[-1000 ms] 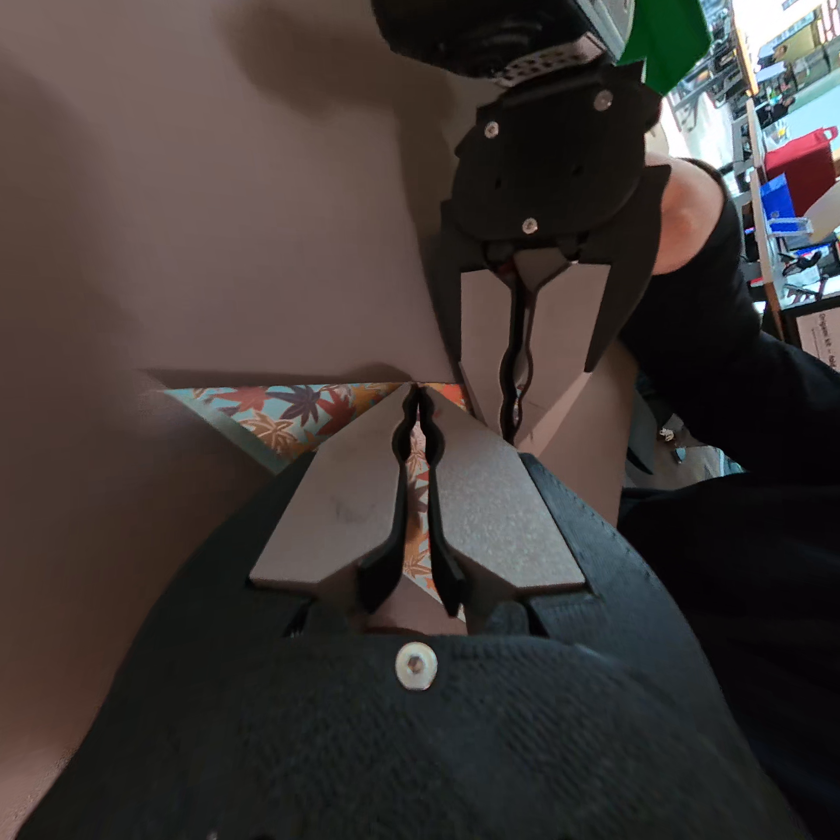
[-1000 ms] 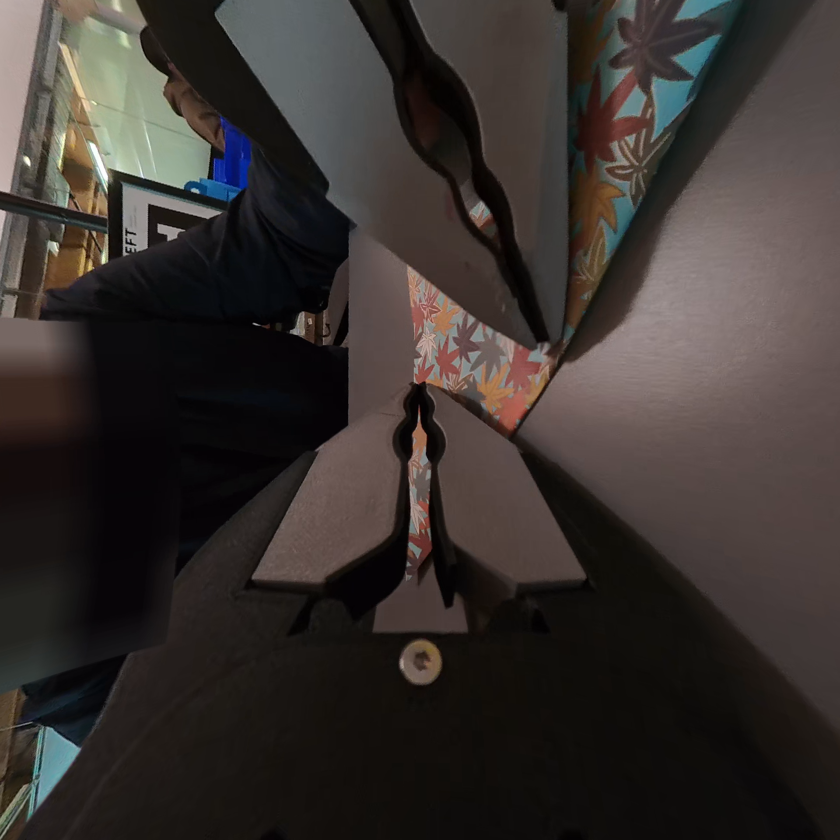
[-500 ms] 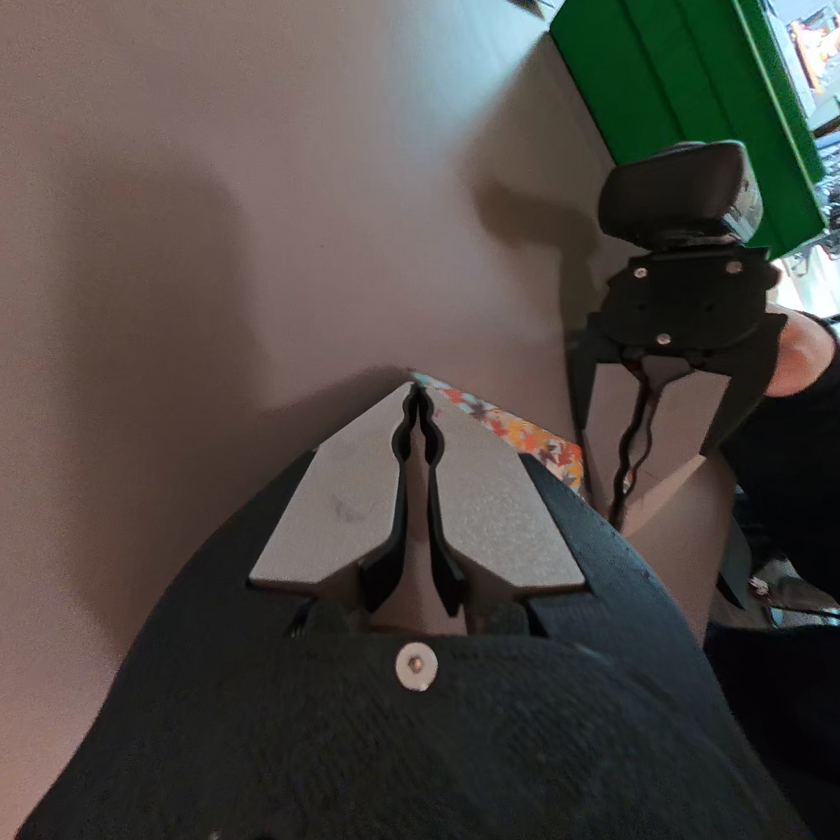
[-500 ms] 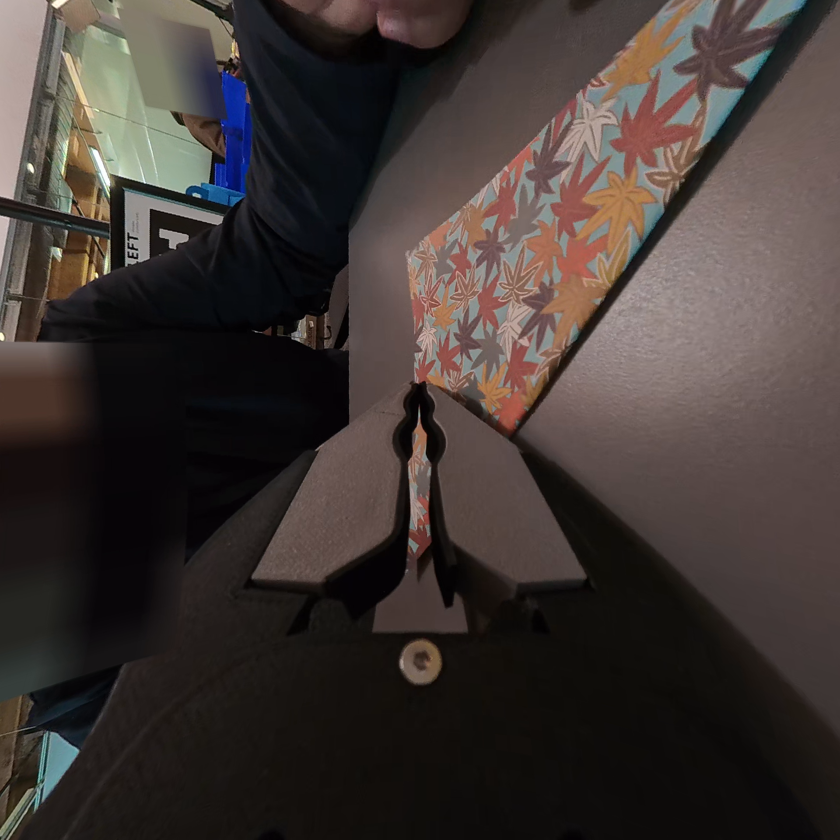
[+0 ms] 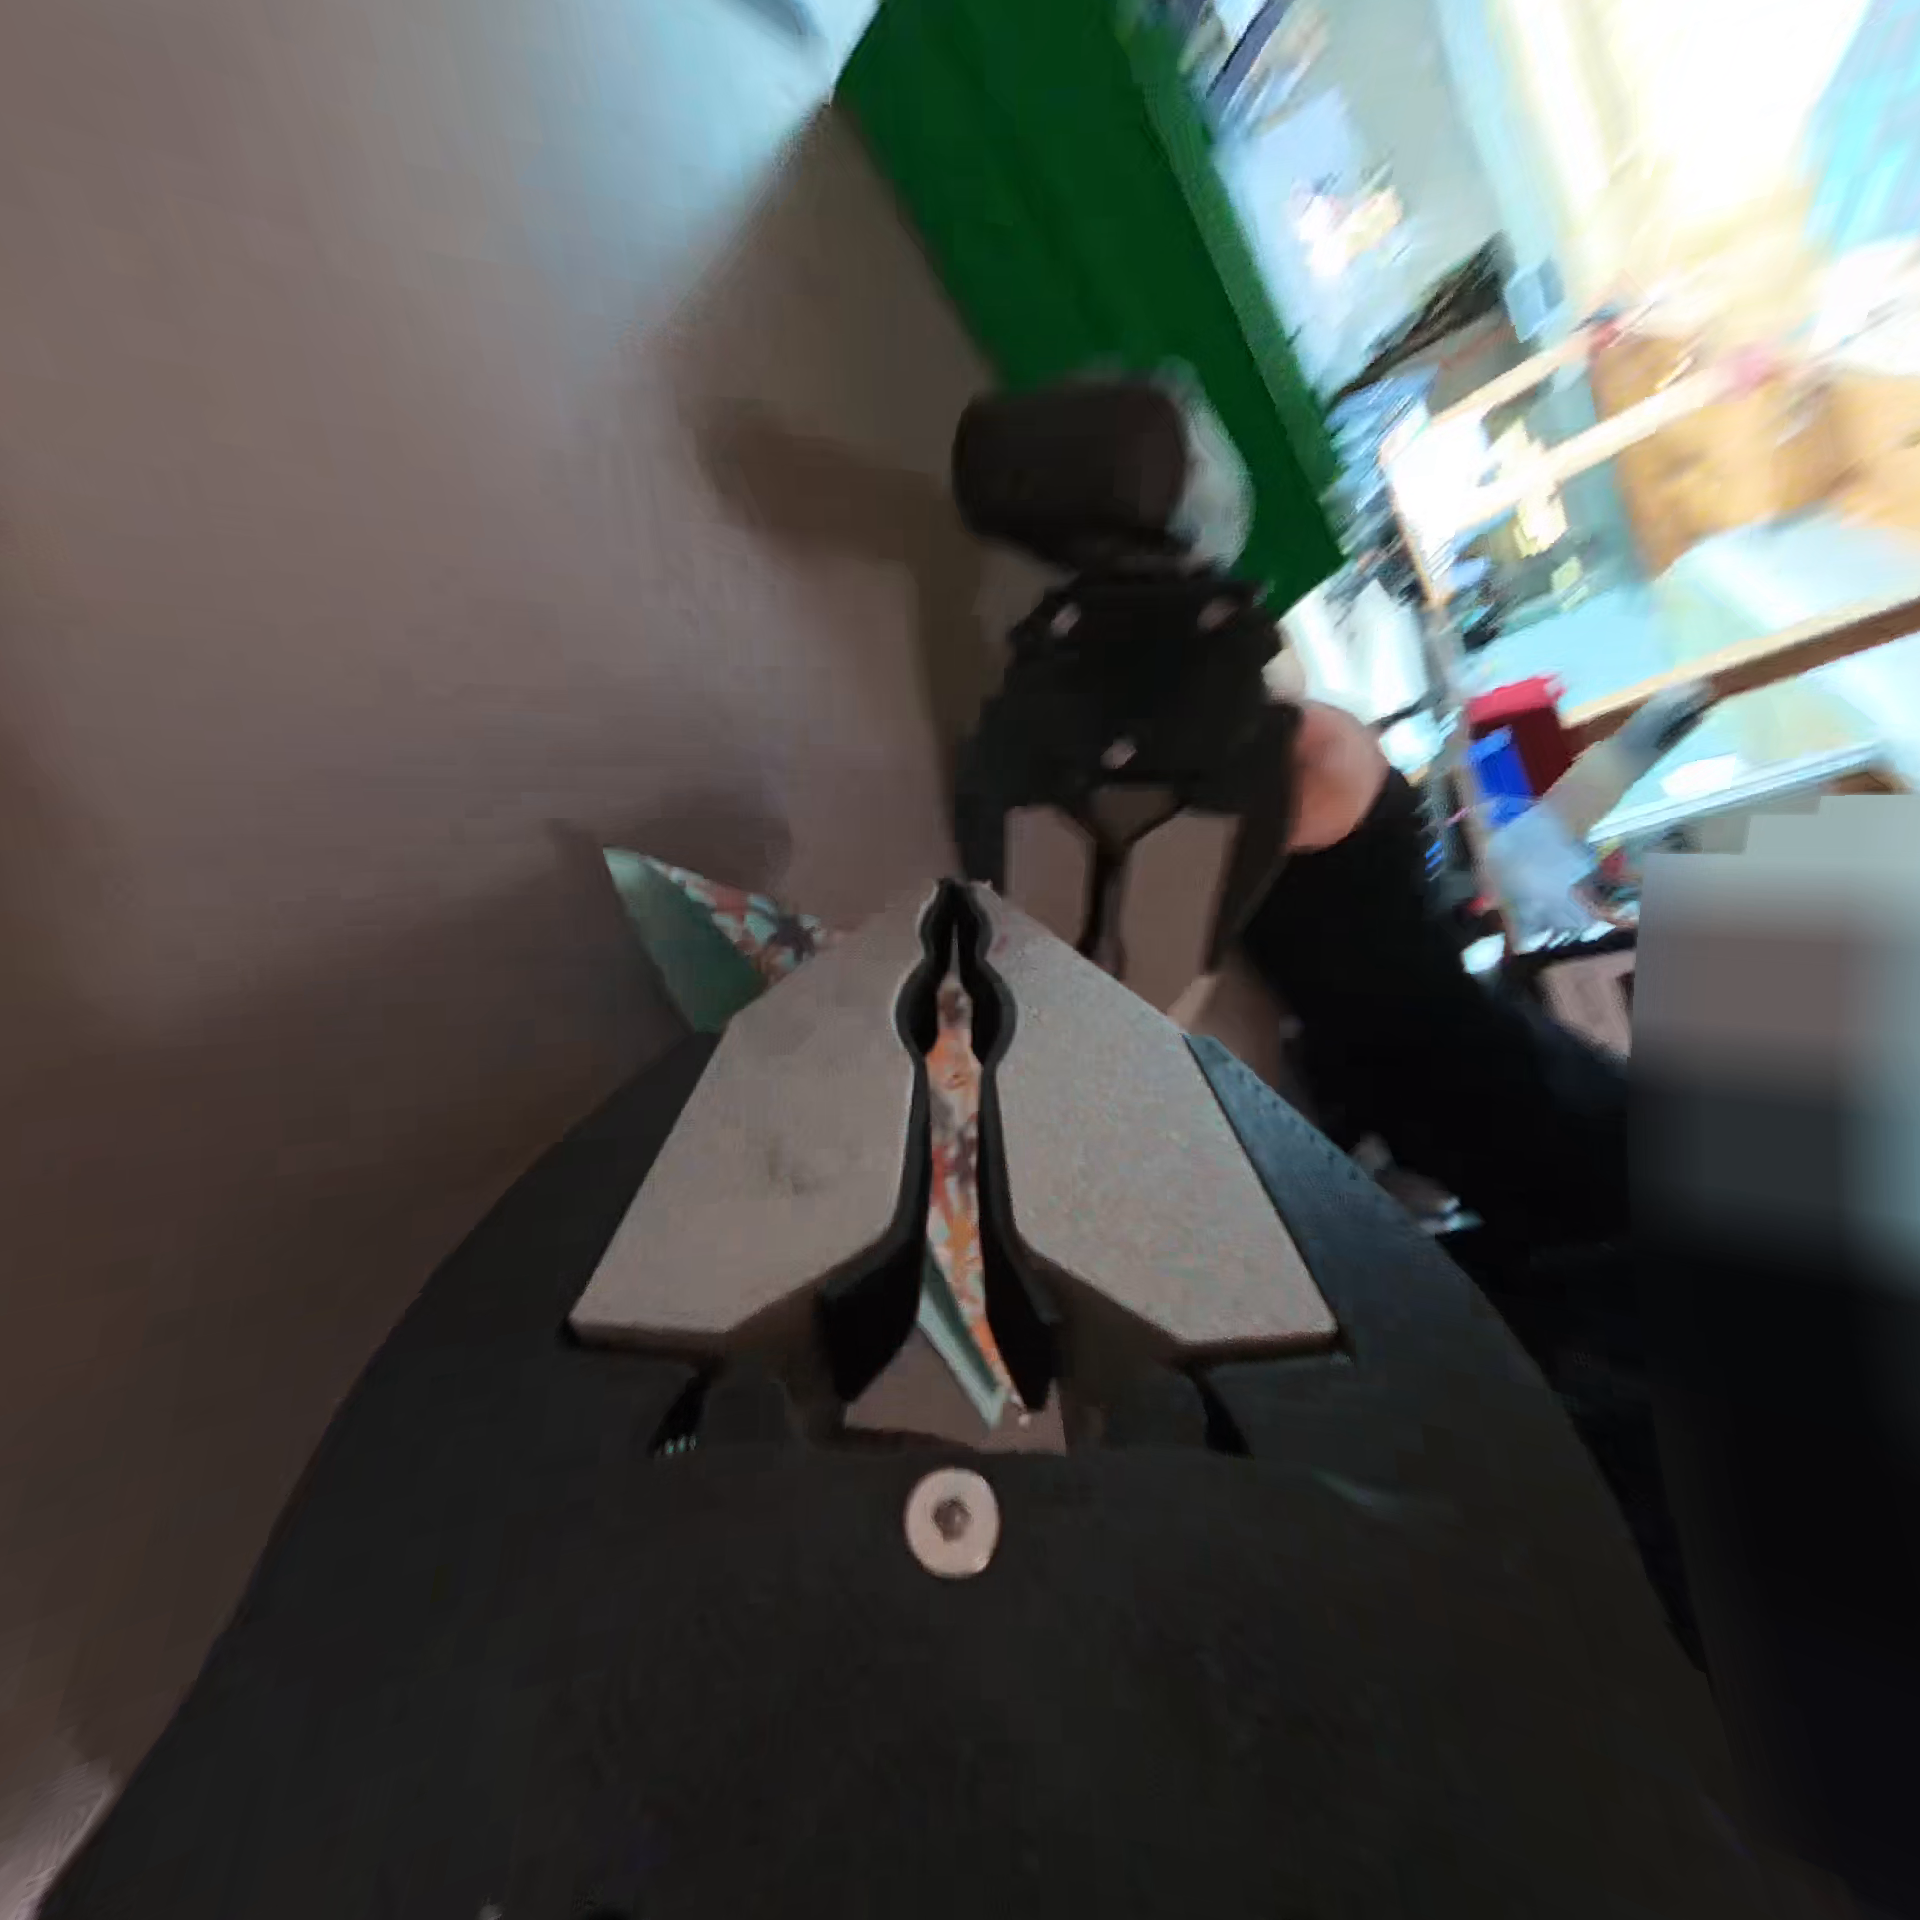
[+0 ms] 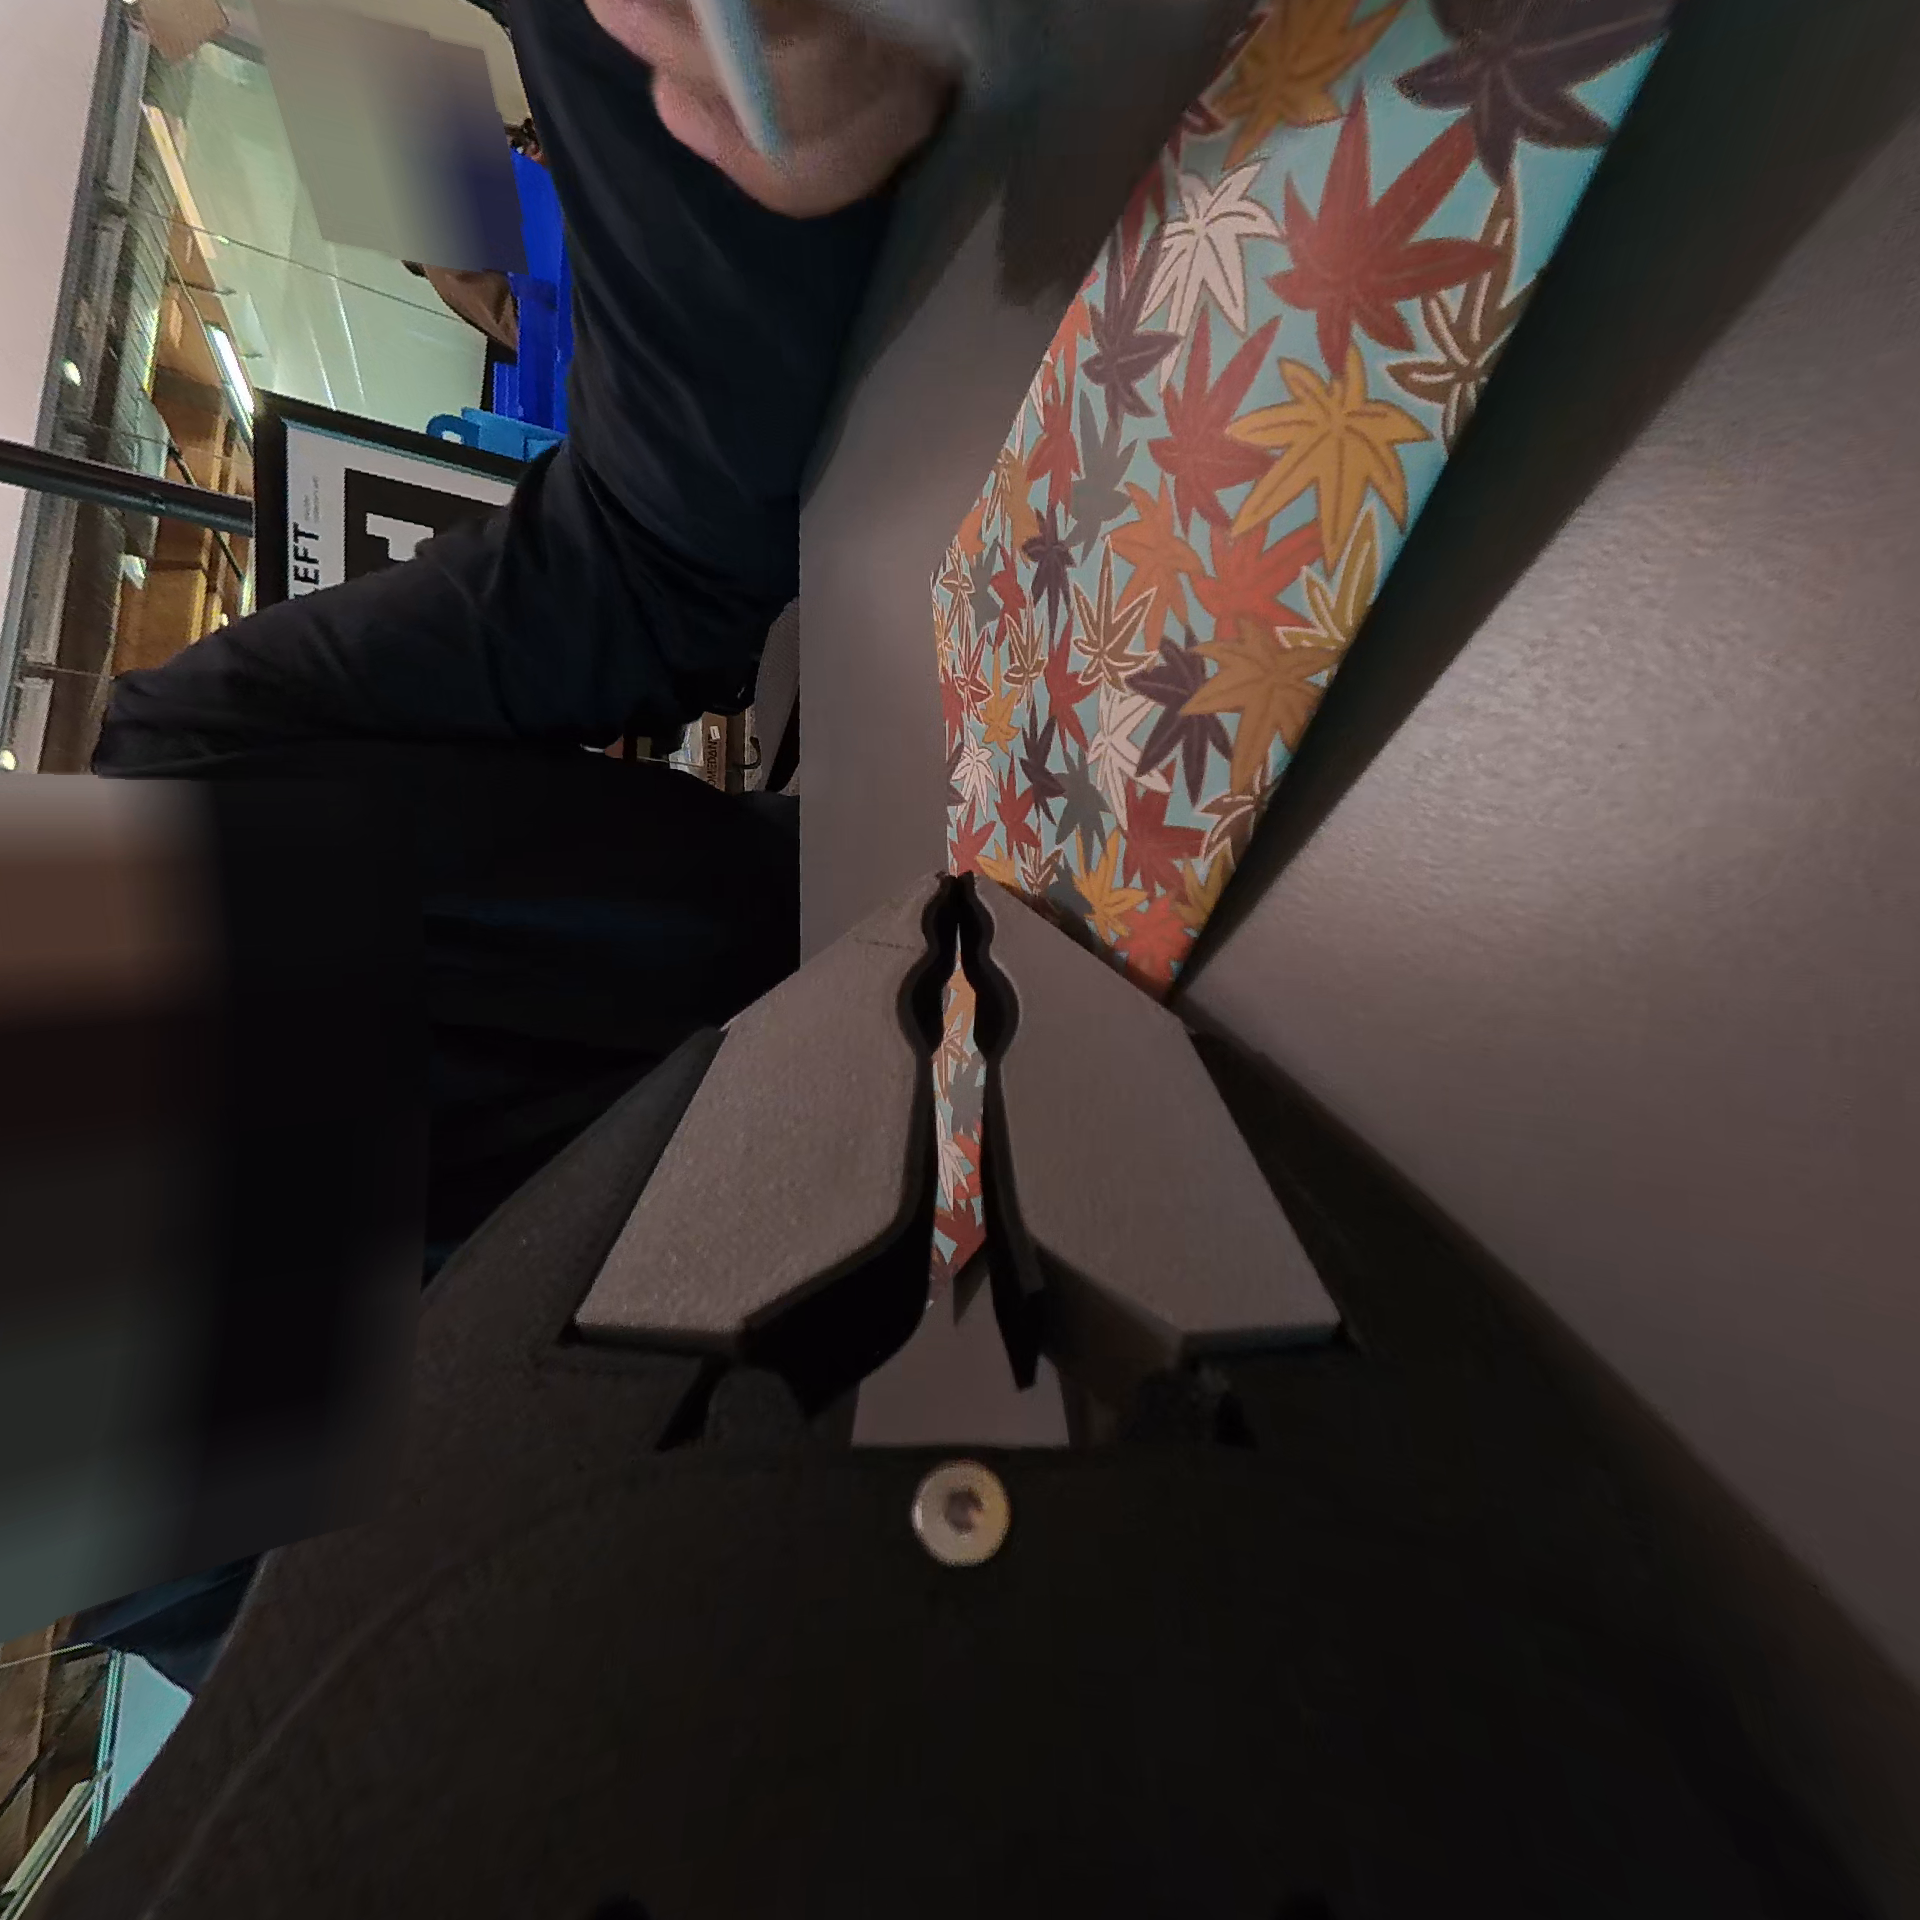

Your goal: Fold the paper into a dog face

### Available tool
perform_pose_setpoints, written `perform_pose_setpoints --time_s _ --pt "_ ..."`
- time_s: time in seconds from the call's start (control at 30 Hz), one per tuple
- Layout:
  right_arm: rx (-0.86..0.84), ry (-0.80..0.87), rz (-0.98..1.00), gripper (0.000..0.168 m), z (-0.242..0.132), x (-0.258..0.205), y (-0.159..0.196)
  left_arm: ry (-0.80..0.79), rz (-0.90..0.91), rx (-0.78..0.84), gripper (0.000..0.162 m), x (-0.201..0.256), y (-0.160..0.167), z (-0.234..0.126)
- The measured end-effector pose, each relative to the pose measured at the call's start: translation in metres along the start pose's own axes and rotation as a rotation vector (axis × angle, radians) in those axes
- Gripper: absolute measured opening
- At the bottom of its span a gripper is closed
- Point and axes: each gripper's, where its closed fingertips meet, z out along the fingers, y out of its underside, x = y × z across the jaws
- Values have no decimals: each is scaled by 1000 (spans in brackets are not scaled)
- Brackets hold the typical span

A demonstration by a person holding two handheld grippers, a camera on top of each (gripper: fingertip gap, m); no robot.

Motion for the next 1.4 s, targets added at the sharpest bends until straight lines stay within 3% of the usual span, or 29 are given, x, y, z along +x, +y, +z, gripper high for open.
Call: perform_pose_setpoints --time_s 0.1,0.2,0.43,0.73,0.87,1.0,1.17,1.4 --pt "-4 0 -3 0 0 0 0 -157 46 -141 0 -22 28 25" --pt "-8 -2 -3 0 0 0 1 -173 57 -145 0 -23 27 27" --pt "-5 -3 0 0 0 0 1 -311 -30 40 0 -70 -9 -19" --pt "-1 -12 9 0 0 -1 0 -291 -42 63 0 -71 -13 -21" --pt "-8 -8 -7 0 0 -1 1 -194 -6 133 0 -56 -24 -25" --pt "-52 38 -103 0 -2 -1 7 155 48 111 0 8 -21 -22" --pt "-80 98 -150 0 -8 3 12 -138 219 -186 0 -25 29 11" --pt "-69 172 -168 0 -22 10 12 -233 300 -194 0 -33 28 8"
